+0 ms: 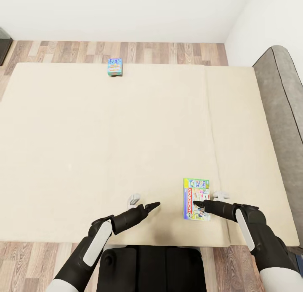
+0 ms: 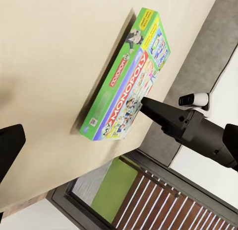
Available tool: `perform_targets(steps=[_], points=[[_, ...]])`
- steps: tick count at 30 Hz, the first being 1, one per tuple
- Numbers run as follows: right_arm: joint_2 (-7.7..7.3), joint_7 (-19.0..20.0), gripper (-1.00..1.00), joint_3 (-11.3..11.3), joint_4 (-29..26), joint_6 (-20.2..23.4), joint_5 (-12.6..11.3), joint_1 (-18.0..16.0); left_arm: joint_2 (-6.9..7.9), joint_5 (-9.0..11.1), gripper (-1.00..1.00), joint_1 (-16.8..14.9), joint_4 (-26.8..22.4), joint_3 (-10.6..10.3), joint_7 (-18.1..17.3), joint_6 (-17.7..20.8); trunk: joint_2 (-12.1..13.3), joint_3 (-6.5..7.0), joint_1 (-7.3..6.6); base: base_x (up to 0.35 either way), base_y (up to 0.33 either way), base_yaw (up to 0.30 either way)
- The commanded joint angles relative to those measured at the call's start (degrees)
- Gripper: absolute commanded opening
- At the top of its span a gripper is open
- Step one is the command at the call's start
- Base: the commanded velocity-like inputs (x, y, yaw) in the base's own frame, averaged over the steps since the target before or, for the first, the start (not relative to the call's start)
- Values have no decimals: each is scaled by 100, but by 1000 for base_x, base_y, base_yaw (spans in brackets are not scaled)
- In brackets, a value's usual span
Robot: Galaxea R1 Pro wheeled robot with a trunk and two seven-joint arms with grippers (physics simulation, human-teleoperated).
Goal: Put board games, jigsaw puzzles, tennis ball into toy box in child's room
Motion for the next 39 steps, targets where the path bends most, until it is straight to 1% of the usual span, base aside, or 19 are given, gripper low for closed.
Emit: perform_targets(steps=[1, 39], points=[[0, -8, 100, -7, -4, 40, -42, -2, -2, 30, 100, -2, -1, 5, 3, 38, -4, -3, 2, 0, 0, 0], [-9, -17, 100, -15, -4, 29, -42, -35, -2, 30, 100, -1, -1, 5, 2, 38, -4, -3, 2, 0, 0, 0]])
